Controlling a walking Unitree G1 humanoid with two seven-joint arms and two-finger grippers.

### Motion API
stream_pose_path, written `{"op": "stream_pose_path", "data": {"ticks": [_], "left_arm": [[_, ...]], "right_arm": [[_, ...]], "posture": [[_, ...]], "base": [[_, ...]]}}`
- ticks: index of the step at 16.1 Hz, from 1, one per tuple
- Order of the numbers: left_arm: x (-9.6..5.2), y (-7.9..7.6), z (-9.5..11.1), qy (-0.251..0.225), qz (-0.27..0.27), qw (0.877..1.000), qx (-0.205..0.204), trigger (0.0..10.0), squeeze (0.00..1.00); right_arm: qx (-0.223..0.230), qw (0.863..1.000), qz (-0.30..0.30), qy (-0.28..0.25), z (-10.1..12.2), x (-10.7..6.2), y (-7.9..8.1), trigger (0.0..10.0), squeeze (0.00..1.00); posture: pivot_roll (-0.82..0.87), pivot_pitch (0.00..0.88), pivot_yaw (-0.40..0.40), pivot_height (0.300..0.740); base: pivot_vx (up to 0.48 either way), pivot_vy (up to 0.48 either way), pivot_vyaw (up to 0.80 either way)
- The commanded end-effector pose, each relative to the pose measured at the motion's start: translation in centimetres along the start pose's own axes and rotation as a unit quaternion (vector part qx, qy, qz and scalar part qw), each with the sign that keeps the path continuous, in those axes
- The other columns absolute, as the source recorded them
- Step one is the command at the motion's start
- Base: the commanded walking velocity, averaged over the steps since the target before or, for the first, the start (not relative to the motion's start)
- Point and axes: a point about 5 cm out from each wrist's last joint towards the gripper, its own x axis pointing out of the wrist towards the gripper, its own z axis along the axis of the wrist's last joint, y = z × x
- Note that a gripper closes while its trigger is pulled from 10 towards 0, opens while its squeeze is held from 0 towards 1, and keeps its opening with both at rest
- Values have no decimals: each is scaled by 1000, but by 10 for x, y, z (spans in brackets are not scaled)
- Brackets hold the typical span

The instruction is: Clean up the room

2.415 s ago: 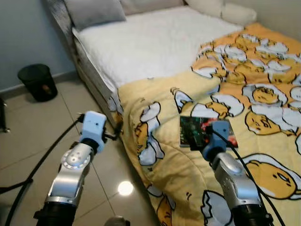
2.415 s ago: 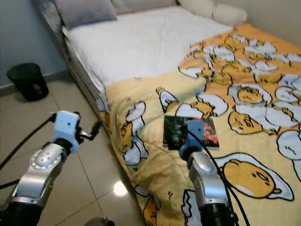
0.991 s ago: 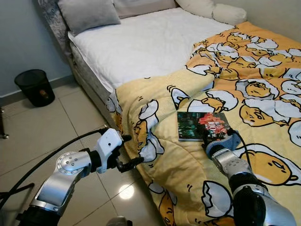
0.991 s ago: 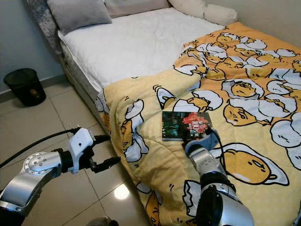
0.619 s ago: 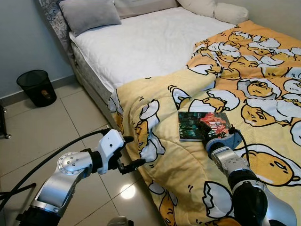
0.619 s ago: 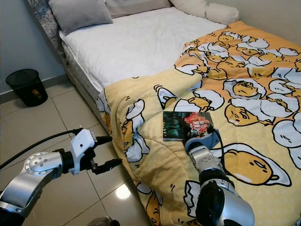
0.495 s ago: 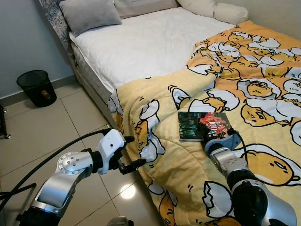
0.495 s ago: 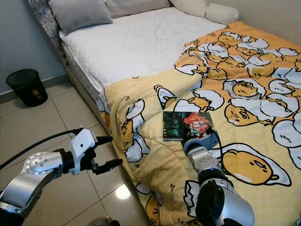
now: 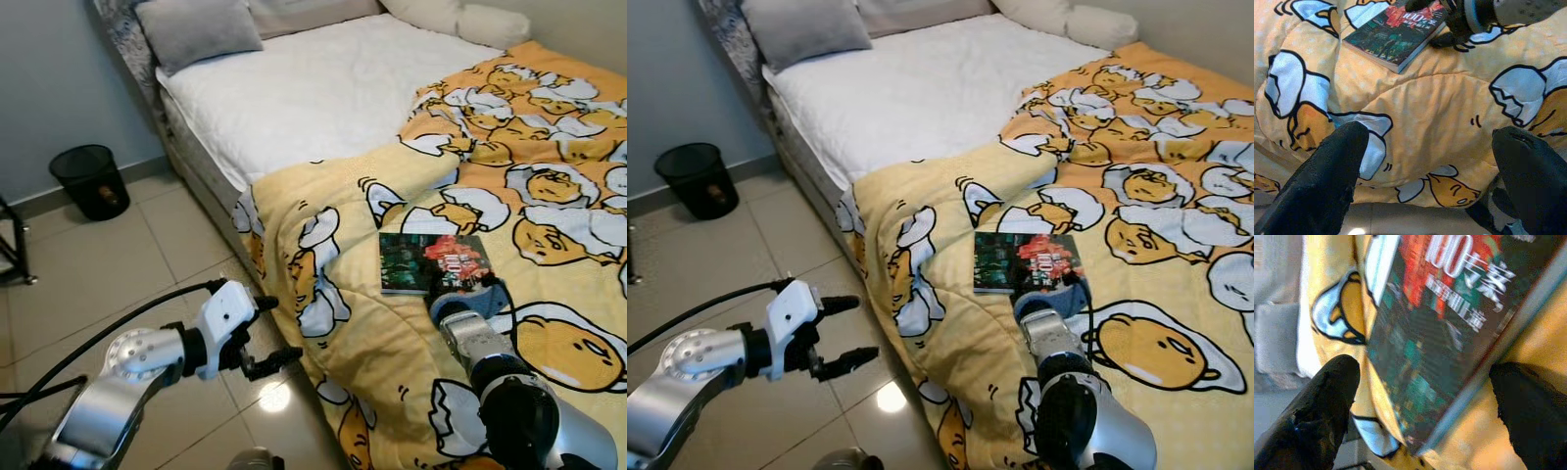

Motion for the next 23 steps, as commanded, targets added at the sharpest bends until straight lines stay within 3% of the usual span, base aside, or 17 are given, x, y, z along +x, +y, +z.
{"op": "stream_pose_path", "data": {"ticks": [1,5,8,11,14,16,20,23], "left_arm": [[-3,0,4,-2,3,1000,3,10000,388],[-5,-3,6,0,4,1000,-2,10000,392],[-7,-4,8,2,7,1000,-3,10000,388],[-13,-5,14,-8,28,1000,-7,10000,388],[-16,-6,22,-27,44,999,-11,10000,392],[-17,-8,25,-30,46,998,-11,10000,388],[-18,-10,26,-32,47,998,-15,10000,392],[-19,-11,26,-30,46,998,-15,10000,392]], "right_arm": [[14,1000,21,-10,2,3,11,10000,0],[3,1000,9,-8,-2,3,11,10000,0],[-40,998,-45,18,-19,0,-3,10000,0],[-12,999,-53,6,-25,-1,-4,10000,0],[24,999,-27,-25,-18,1,5,10000,0],[66,995,2,-70,-2,4,16,10000,0],[77,990,45,-105,18,6,31,10000,0],[68,992,39,-104,20,6,33,10000,0]], "posture": [[215,0,45,740],[233,0,37,740],[271,21,32,740],[299,59,45,740],[326,102,58,740],[334,110,57,740],[329,108,55,740],[335,108,53,740]], "base": [[0,0,0],[0,0,0],[0,0,0],[0,0,0],[0,0,0],[0,0,0],[0,0,0],[0,0,0]]}}
